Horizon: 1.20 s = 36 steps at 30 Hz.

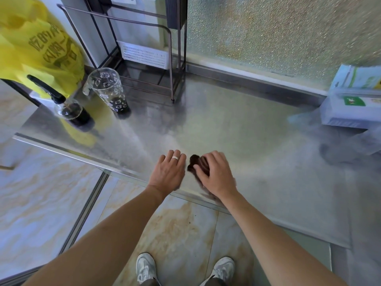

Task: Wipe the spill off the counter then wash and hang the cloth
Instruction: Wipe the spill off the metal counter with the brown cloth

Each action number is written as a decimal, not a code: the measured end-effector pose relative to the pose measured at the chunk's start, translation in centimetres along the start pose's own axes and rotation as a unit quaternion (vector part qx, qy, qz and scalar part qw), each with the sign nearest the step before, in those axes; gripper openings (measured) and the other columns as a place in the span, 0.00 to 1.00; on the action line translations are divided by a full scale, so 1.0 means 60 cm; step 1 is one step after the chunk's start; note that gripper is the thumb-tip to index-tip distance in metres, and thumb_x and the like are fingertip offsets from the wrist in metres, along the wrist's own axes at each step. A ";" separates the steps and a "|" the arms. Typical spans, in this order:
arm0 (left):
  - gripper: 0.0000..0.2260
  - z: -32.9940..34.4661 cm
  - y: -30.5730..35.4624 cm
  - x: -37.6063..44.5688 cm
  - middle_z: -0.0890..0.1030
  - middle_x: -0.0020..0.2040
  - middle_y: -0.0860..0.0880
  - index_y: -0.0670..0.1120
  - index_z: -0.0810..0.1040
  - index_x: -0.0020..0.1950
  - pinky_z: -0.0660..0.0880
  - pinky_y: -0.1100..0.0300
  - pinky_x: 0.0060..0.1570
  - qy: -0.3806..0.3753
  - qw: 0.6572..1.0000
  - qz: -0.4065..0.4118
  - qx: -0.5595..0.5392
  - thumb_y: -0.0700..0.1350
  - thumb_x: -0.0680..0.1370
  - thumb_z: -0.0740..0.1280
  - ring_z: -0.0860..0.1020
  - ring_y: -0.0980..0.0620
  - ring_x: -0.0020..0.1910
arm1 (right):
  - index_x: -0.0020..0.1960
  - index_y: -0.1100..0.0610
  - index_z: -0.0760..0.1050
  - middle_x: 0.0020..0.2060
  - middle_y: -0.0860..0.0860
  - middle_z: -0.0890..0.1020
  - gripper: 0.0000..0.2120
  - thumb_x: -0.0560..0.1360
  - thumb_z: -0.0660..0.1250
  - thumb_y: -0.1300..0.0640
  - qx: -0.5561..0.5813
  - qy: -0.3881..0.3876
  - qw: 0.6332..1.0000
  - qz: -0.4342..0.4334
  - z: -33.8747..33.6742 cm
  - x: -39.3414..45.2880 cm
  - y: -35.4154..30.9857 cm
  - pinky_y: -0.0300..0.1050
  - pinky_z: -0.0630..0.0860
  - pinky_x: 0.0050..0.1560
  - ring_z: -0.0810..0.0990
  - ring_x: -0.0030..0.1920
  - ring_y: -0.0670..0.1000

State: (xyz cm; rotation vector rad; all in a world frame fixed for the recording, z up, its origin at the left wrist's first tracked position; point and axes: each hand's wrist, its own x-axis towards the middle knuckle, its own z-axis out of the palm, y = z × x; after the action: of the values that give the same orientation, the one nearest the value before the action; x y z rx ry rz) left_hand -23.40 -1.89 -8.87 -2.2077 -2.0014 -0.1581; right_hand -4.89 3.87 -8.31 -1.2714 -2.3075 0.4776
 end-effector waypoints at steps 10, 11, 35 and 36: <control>0.04 0.001 0.001 0.002 0.72 0.43 0.45 0.44 0.72 0.46 0.66 0.51 0.37 0.008 1.000 -0.005 -0.001 0.39 0.75 0.67 0.69 0.43 0.40 | 0.48 0.56 0.77 0.47 0.52 0.74 0.14 0.71 0.71 0.47 -0.016 -0.068 0.987 -0.144 -0.007 -0.051 -0.008 0.52 0.74 0.47 0.73 0.46 0.54; 0.04 0.000 0.001 0.002 0.71 0.43 0.45 0.44 0.72 0.46 0.65 0.51 0.37 0.007 1.000 -0.004 0.000 0.39 0.74 0.67 0.69 0.43 0.40 | 0.50 0.56 0.77 0.49 0.52 0.74 0.15 0.71 0.71 0.46 -0.029 -0.061 0.986 -0.150 -0.008 -0.055 -0.005 0.52 0.74 0.49 0.73 0.48 0.55; 0.07 -0.005 0.003 0.005 0.73 0.43 0.44 0.43 0.75 0.47 0.68 0.50 0.36 0.007 1.000 0.028 0.012 0.38 0.71 0.69 0.71 0.42 0.40 | 0.63 0.55 0.73 0.52 0.54 0.77 0.18 0.76 0.72 0.53 -0.073 0.073 0.995 -0.010 -0.112 -0.052 0.096 0.49 0.80 0.46 0.78 0.50 0.57; 0.06 -0.004 0.003 0.005 0.73 0.43 0.44 0.43 0.74 0.47 0.68 0.50 0.36 0.010 1.000 0.028 0.012 0.38 0.72 0.69 0.71 0.42 0.40 | 0.63 0.56 0.74 0.53 0.54 0.76 0.18 0.76 0.72 0.53 -0.089 0.100 0.990 0.044 -0.124 -0.047 0.118 0.50 0.79 0.48 0.77 0.51 0.57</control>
State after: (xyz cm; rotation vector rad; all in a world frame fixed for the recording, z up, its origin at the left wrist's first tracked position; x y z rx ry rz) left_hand -23.21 -1.64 -8.58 -2.2357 -1.9203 -0.1476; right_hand 5.41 5.66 -6.28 -1.4405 -2.1697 0.1641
